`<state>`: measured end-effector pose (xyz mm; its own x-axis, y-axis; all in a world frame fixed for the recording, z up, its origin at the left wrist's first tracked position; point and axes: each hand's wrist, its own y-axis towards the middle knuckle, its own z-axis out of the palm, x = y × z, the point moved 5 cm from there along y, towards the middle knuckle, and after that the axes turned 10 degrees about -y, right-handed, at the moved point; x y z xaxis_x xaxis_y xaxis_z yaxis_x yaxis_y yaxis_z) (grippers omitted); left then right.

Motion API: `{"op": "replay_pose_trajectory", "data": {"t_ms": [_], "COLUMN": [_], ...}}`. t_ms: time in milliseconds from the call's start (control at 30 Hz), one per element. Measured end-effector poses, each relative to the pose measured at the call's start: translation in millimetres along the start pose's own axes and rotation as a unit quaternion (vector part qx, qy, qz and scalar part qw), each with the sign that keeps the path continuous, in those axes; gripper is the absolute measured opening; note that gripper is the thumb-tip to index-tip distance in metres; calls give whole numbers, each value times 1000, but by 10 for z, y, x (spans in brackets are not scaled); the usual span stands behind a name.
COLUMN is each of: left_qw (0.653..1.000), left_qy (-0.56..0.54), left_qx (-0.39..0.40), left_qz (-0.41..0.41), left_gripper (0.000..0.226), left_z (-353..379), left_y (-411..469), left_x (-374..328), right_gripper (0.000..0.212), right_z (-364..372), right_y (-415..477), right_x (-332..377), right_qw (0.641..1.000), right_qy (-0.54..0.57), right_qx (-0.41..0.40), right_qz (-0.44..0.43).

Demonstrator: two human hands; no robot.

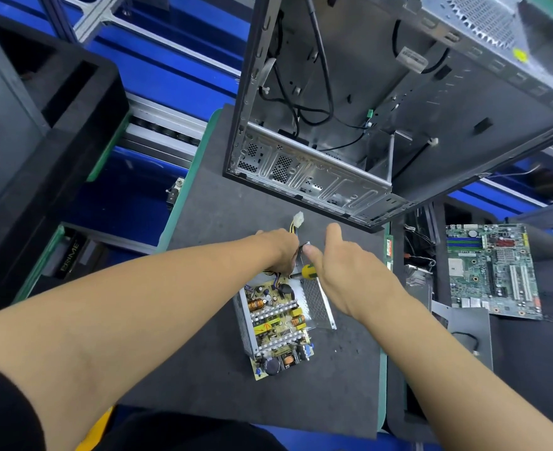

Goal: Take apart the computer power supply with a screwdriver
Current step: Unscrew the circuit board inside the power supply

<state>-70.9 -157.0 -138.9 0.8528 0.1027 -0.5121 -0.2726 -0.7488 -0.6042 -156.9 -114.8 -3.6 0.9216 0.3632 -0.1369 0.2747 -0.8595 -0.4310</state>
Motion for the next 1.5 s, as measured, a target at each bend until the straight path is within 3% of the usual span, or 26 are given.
{"op": "replay_pose_trajectory", "data": {"t_ms": [133,233,300,400,500,567,633,833,967,1067,1333,1400,1500], "left_qw": [999,999,999,1000,1000,1000,1000,1000,999,999,999,998,998], "left_qy": [7,1,3,8,9,8,-1,-2,-1,-4,13,22,19], "left_qx": [-28,-22,-9,4,-3,-7,-3,5,12,13,-43,-55,-53], "left_qz": [-23,-38,-39,-30,-21,-13,-11,-24,-38,-34,-11,-10,-25], "left_gripper": [10,11,6,19,18,12,4,13,14,11,18,16,9], "left_z": [57,65,51,29,18,24,33,45,54,51,63,63,90], "left_y": [30,33,26,30,27,32,35,60,82,80,58,52,61], "left_x": [-31,-43,-42,-32,-31,-33,-31,-11,-17,-12,-19,-21,-16], "right_gripper": [19,25,23,34,25,17,27,33,10,25,15,9,20], "right_z": [-39,-15,5,13,-5,-26,-24,3,27,54,35,41,69], "right_y": [59,64,35,-11,10,35,43,-49,-25,-22,-69,-56,-38], "right_x": [20,-46,-46,-4,32,7,-33,-46,-53,-120,-74,-68,-78], "right_qw": [997,992,996,1000,1000,998,994,997,996,994,995,995,992], "right_qy": [50,89,67,14,16,49,87,66,72,89,91,94,111], "right_qx": [39,89,65,16,1,15,39,20,14,46,-11,2,37], "right_qz": [-40,-24,-8,11,-27,-48,-47,-15,-44,-43,-30,-41,-42]}}
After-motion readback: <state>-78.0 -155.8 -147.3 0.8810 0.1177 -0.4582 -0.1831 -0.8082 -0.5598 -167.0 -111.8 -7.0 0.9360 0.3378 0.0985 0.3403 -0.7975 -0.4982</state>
